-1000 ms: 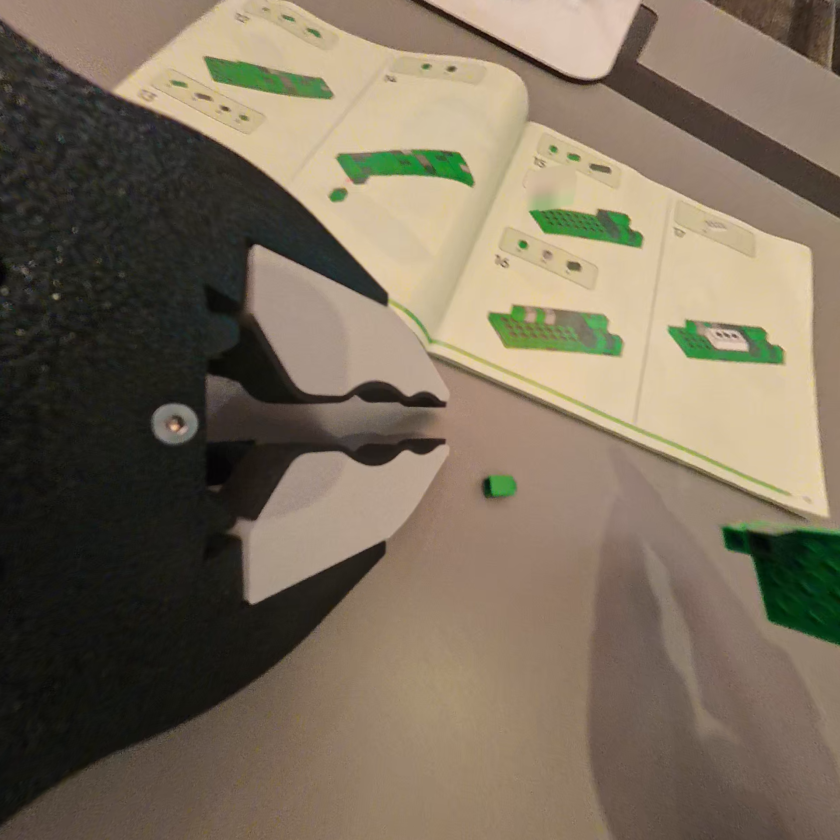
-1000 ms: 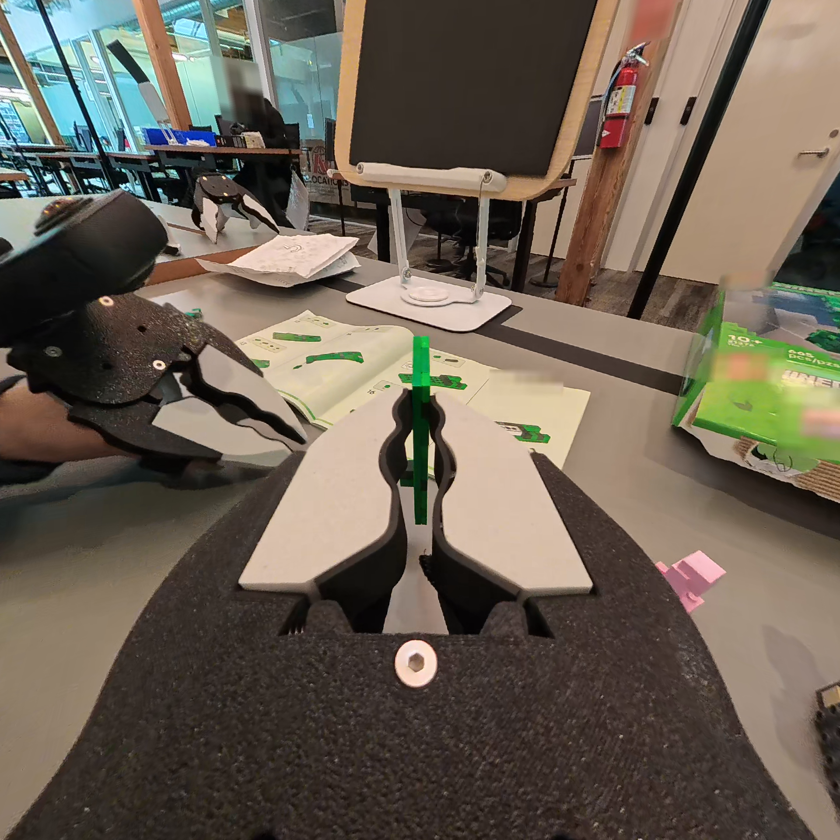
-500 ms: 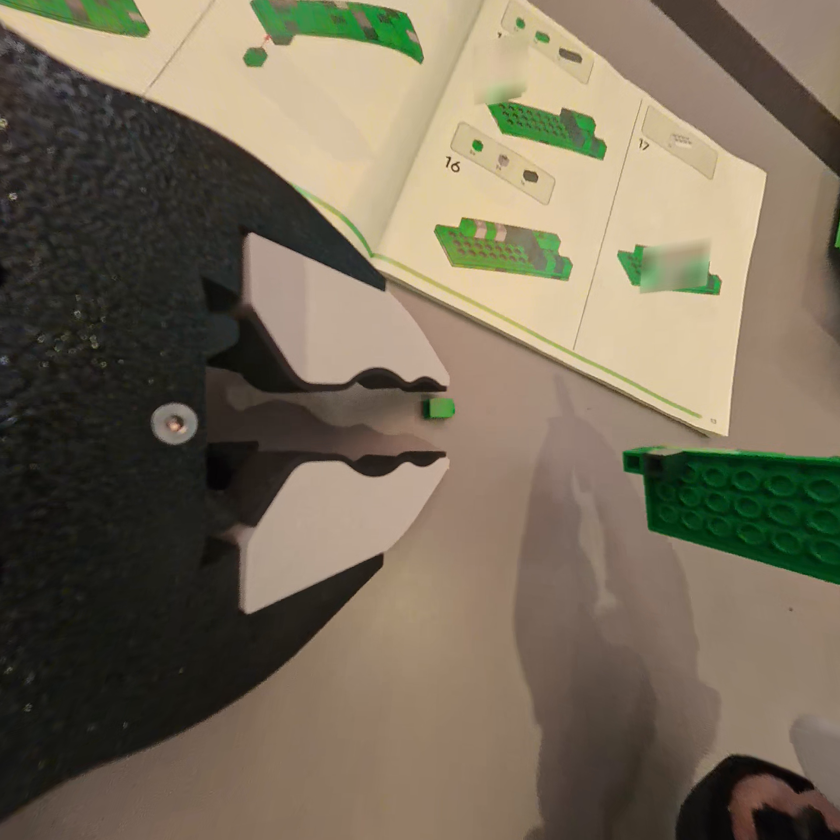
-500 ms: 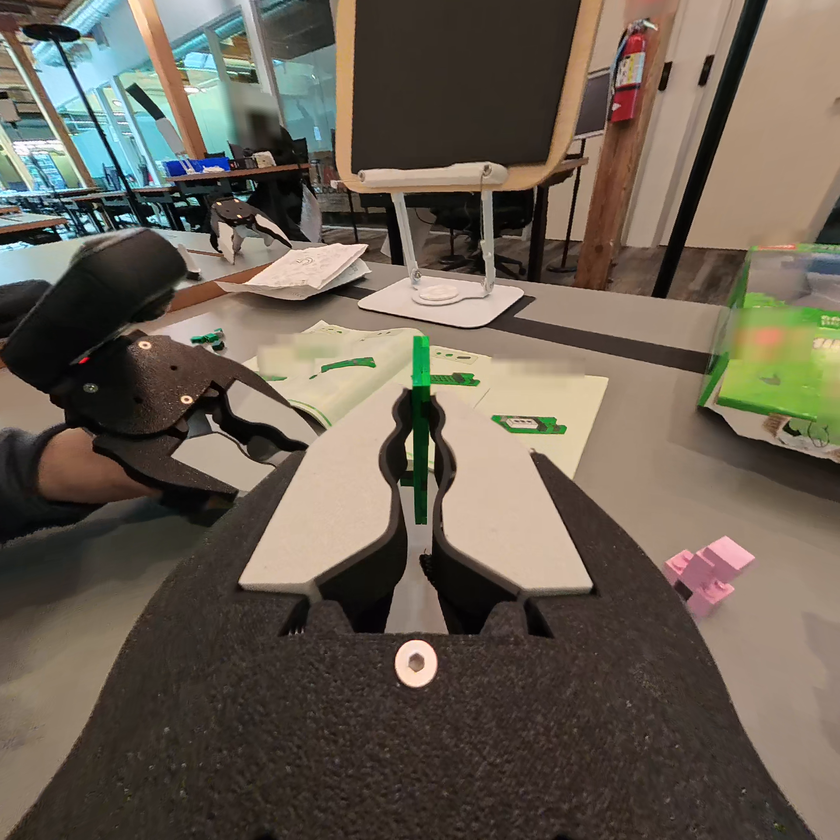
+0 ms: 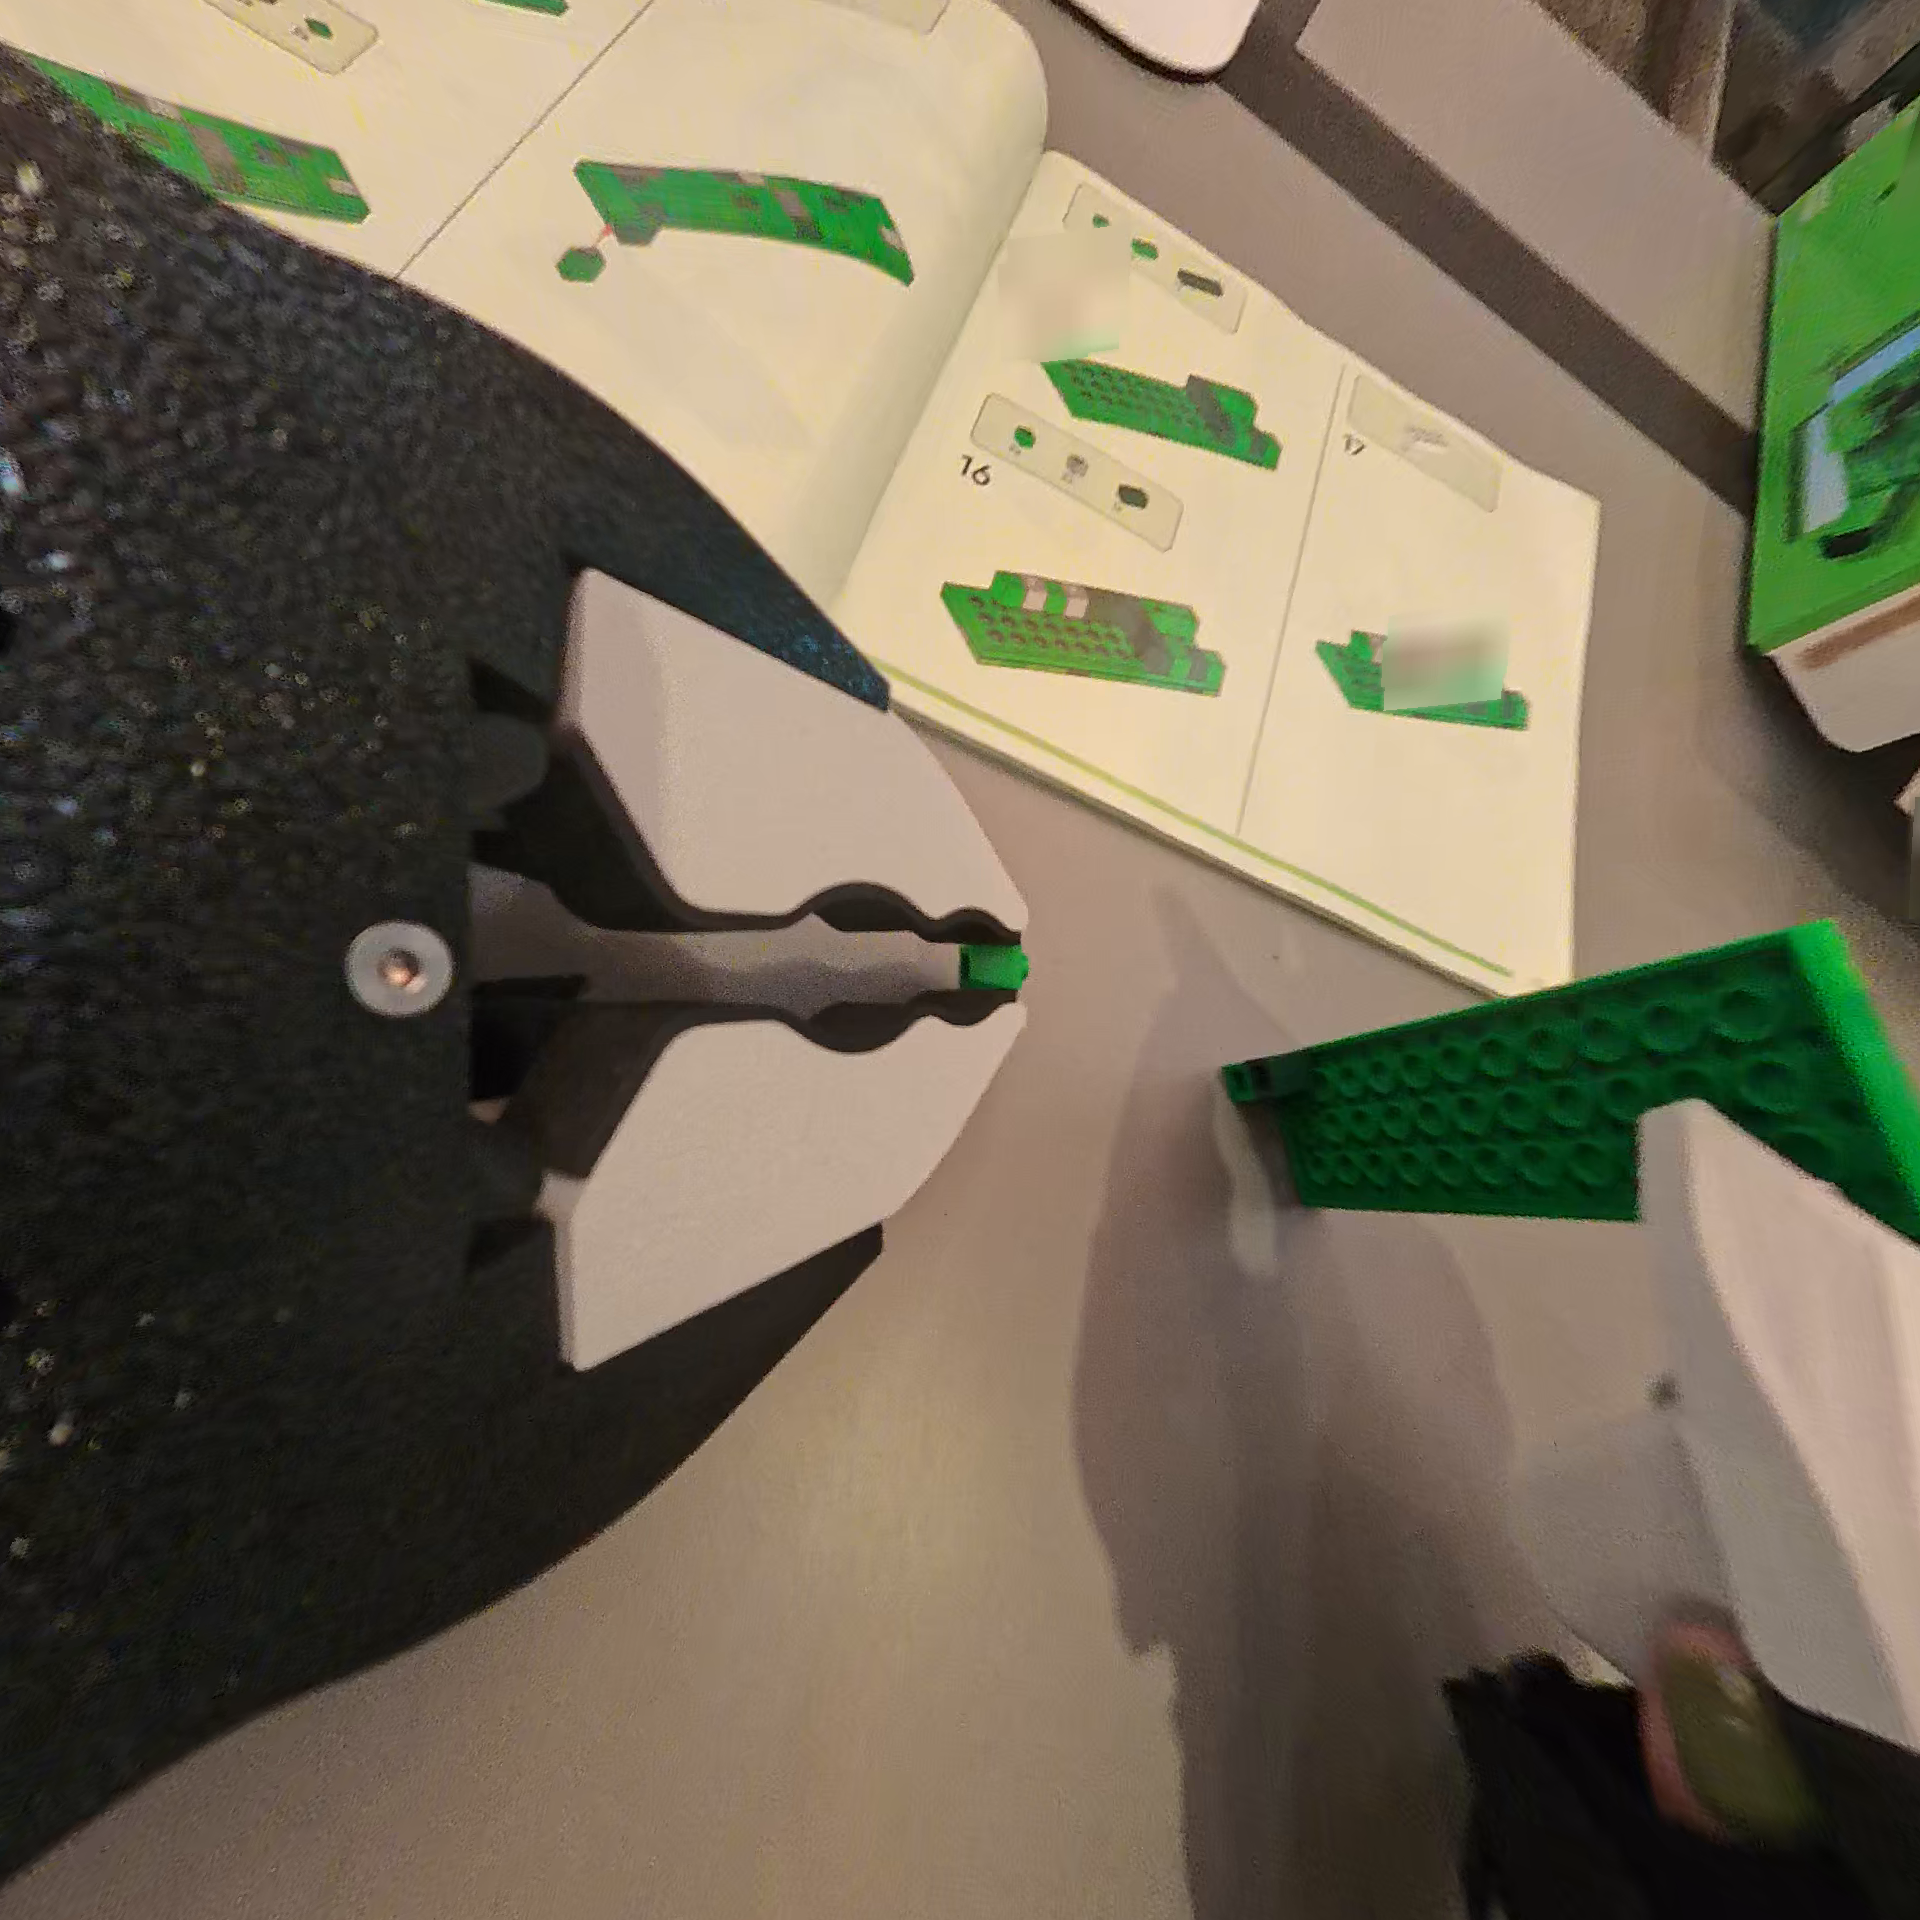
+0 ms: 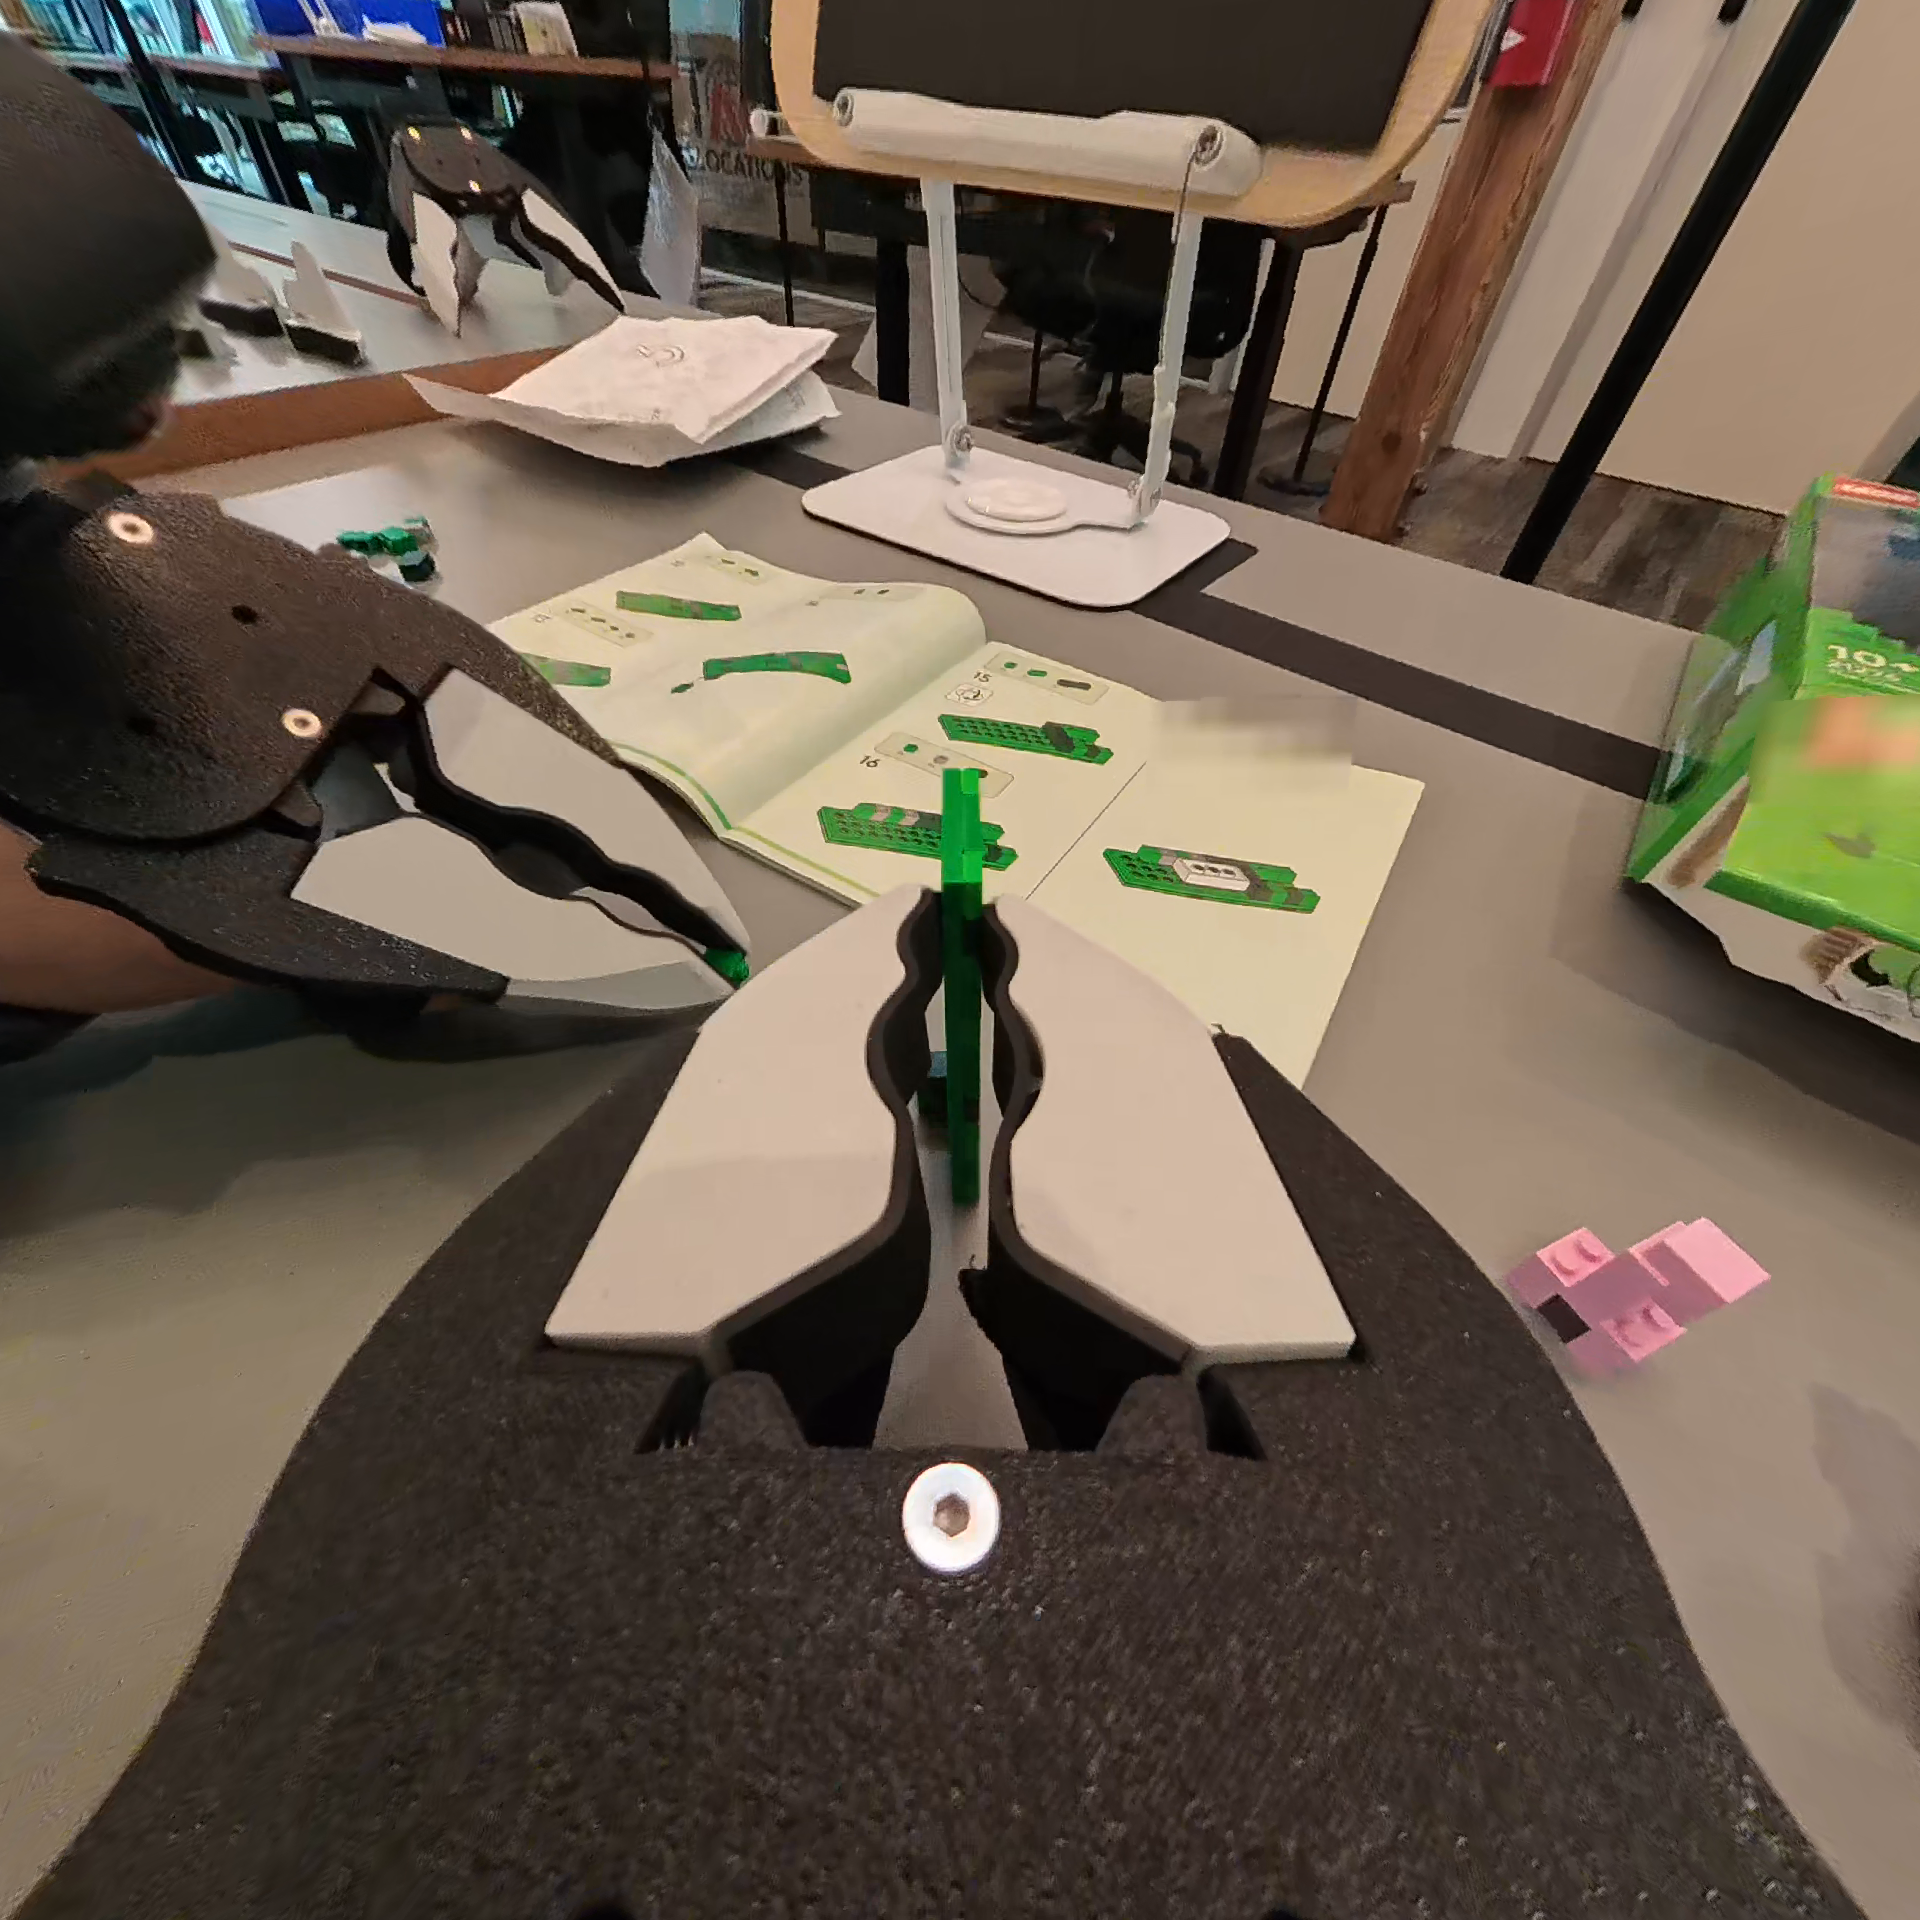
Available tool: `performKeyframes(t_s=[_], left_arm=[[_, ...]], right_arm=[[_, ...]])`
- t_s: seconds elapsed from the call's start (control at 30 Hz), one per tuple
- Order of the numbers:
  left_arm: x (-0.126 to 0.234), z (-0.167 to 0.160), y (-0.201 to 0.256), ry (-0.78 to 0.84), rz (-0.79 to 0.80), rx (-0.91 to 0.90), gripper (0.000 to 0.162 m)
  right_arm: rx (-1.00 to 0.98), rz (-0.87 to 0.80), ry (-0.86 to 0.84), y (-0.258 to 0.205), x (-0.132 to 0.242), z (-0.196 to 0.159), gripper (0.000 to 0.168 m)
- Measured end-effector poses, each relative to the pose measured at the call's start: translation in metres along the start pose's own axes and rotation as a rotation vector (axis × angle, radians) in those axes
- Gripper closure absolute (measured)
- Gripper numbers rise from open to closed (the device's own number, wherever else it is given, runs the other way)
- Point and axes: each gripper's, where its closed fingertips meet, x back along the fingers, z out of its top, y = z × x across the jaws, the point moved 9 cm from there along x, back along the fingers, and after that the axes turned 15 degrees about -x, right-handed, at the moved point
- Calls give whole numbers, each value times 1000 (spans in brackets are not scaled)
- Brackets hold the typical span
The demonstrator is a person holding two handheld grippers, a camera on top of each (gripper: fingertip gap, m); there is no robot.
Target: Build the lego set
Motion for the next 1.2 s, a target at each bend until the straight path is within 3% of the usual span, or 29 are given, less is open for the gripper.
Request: performKeyframes(t_s=[0.03,0.33,0.5,1.2], left_arm=[[2,2,-1,20,6,5,155],[13,28,-21,247,31,96,155],[4,45,-33,305,-34,144,155],[-17,28,-6,197,-116,130,155]], right_arm=[[-3,3,4,0,0,0,162],[-21,32,-8,4,-3,-5,160],[15,6,-19,4,-7,-7,157],[-140,35,-60,15,-12,-9,162]])
